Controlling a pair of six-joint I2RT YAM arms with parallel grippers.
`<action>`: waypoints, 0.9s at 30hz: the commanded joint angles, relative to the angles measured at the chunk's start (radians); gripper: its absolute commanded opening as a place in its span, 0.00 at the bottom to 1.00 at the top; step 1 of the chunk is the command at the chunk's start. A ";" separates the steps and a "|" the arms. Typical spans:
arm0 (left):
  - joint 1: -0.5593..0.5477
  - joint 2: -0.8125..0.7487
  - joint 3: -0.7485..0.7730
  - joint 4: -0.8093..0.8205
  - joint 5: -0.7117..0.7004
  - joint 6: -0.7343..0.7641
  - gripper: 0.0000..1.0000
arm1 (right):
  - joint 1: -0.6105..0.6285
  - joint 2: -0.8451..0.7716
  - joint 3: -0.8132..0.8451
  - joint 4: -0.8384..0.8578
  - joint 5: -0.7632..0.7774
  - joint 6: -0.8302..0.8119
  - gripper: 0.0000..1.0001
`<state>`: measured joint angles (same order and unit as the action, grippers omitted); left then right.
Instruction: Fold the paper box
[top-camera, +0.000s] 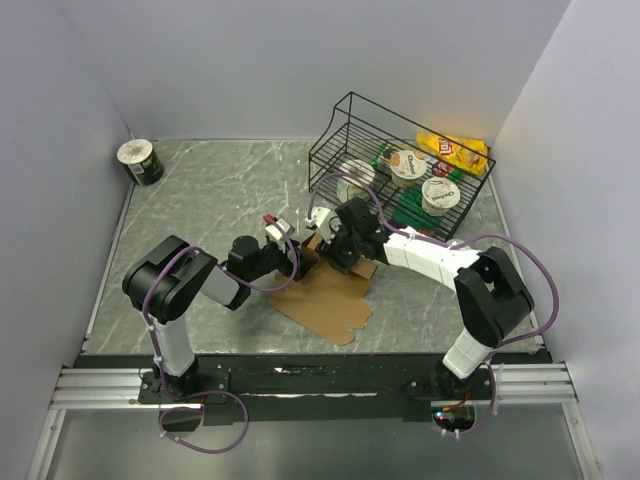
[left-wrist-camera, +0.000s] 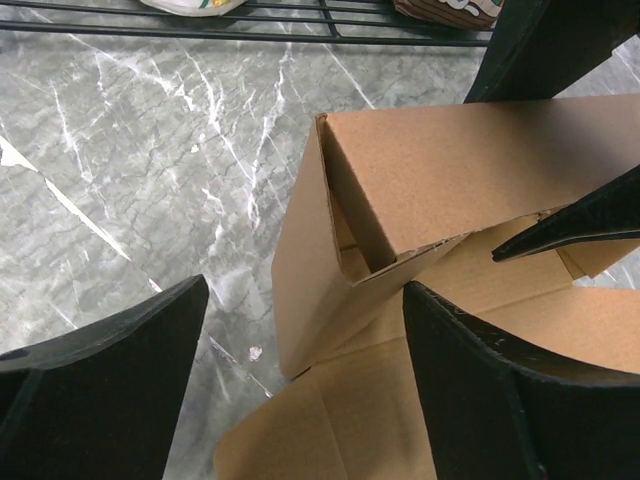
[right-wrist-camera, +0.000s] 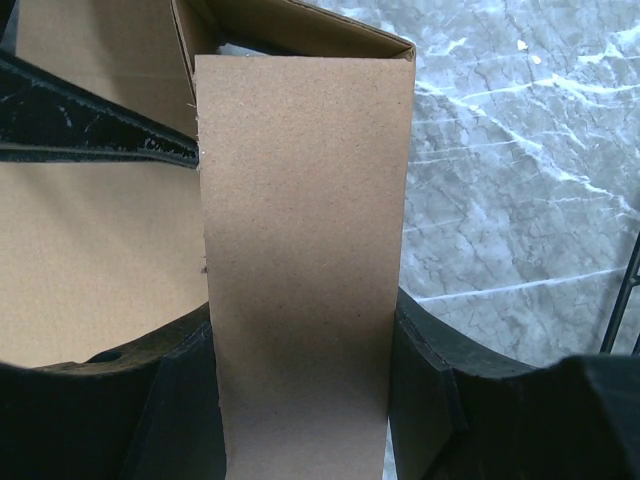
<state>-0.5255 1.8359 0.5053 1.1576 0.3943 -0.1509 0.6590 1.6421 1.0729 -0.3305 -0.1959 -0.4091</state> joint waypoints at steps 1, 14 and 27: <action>-0.001 -0.018 0.048 0.057 -0.026 0.031 0.79 | 0.011 -0.005 0.030 -0.002 -0.054 0.004 0.49; -0.030 0.033 0.119 -0.001 -0.098 0.051 0.43 | 0.018 0.005 0.038 -0.004 -0.068 0.006 0.49; -0.093 0.063 0.059 0.060 -0.356 -0.001 0.50 | 0.019 0.038 0.088 -0.053 -0.051 0.056 0.48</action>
<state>-0.6170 1.8790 0.5728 1.1332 0.1291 -0.1402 0.6643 1.6638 1.1095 -0.3435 -0.1883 -0.3752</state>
